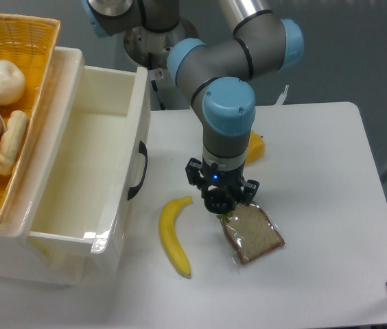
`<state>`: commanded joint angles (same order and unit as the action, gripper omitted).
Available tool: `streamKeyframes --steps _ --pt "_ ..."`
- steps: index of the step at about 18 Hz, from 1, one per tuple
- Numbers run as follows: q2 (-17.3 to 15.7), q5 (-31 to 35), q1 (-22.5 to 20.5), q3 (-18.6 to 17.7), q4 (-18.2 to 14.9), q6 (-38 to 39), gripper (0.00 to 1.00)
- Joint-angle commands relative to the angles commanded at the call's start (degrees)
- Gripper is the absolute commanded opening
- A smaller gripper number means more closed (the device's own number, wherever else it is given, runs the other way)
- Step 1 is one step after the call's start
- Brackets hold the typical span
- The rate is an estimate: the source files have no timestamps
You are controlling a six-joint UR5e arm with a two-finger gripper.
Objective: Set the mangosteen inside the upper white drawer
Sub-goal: 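Lower the gripper onto the dark mangosteen and close on it, then lift the held mangosteen and carry it over the open white drawer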
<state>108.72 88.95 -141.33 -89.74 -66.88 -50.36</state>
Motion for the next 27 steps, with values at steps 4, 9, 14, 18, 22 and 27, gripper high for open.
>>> streamKeyframes --steps 4,9,14,18,22,27 --pt "-0.35 -0.44 -0.09 0.18 0.09 0.79 0.45" --pt "-1.31 -0.62 -0.09 0.35 -0.09 4.22 0.45" --pt "-4.48 -3.68 0.00 0.44 -1.67 9.30 0.45" --pt "-7.46 -8.42 0.00 0.53 -1.85 15.45 0.45" --pt "-10.10 -10.01 0.00 0.53 -2.28 18.18 0.45" --pt "-12.39 -14.58 0.17 0.53 -2.28 25.30 0.44"
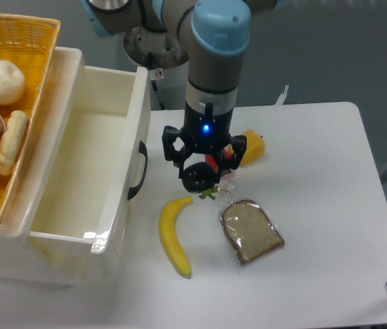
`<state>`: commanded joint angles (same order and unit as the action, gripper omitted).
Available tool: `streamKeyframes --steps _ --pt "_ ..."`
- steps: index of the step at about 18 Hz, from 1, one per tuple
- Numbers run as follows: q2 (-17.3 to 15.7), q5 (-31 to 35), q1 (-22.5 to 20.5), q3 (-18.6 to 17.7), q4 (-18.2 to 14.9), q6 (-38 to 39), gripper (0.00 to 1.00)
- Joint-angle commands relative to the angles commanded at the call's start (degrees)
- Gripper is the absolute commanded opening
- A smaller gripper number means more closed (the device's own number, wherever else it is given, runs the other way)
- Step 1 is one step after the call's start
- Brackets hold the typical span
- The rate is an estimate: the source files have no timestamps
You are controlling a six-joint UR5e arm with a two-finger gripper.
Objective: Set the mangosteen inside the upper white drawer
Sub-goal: 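Lift the held mangosteen and carry it over the open white drawer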
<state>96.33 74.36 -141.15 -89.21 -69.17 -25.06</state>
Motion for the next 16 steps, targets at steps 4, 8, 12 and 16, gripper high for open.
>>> streamKeyframes --steps 4,8,12,16 --pt "-1.84 -3.25 0.62 -0.44 -0.18 5.37 0.45" --pt "-4.13 -4.14 4.21 -0.88 -2.89 6.16 0.45" --pt "-4.93 -4.14 11.12 -0.97 -3.78 7.66 0.45" --pt "-4.84 -4.05 12.48 -1.75 -4.13 7.57 0.49"
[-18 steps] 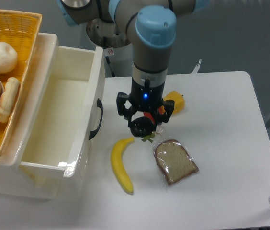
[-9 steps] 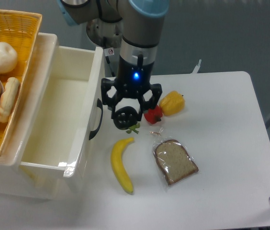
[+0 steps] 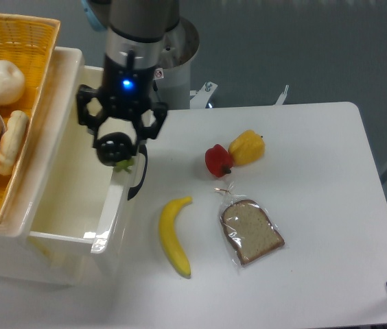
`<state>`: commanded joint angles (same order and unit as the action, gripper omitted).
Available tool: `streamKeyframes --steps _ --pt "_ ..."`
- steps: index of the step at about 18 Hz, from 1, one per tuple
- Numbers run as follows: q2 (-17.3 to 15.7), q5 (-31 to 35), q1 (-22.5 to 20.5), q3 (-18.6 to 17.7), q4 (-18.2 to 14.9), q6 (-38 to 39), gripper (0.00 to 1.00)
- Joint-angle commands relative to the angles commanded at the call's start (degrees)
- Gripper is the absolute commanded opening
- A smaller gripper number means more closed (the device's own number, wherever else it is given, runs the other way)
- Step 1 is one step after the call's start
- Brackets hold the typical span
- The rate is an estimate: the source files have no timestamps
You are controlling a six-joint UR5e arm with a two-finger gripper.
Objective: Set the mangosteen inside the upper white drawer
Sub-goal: 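Lift the held mangosteen and carry it over the open white drawer, then open the gripper to drop the mangosteen into the drawer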
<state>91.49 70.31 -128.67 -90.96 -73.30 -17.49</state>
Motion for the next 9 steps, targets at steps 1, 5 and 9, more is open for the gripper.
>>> streamKeyframes --steps 1,5,9 --pt "0.00 0.00 0.26 -0.35 0.00 0.00 0.49" --pt "0.17 0.17 1.14 -0.53 0.09 -0.79 0.68" --pt "0.61 0.17 1.14 -0.53 0.09 -0.97 1.00"
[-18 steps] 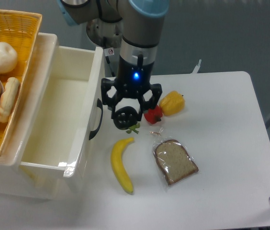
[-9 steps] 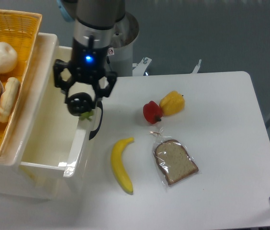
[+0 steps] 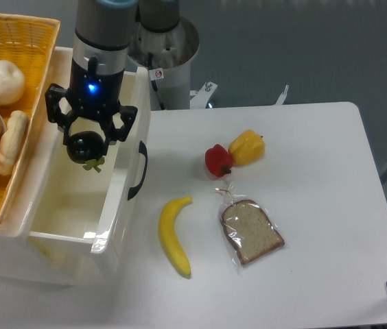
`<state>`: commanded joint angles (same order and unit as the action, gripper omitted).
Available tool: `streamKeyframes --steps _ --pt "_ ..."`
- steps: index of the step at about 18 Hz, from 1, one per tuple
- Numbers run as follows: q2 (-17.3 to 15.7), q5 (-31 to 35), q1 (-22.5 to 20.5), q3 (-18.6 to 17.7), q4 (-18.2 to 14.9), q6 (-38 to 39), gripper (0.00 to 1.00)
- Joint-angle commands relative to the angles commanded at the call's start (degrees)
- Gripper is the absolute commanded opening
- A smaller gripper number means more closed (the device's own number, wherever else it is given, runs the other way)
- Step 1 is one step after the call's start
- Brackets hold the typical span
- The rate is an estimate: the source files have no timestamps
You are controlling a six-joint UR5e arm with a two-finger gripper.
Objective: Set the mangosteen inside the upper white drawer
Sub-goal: 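Open the gripper to drop the mangosteen into the drawer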
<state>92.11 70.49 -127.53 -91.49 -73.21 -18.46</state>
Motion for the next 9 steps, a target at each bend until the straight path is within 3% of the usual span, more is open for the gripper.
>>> streamKeyframes --steps 9 --pt "0.00 0.09 -2.10 0.00 0.00 0.00 1.00"
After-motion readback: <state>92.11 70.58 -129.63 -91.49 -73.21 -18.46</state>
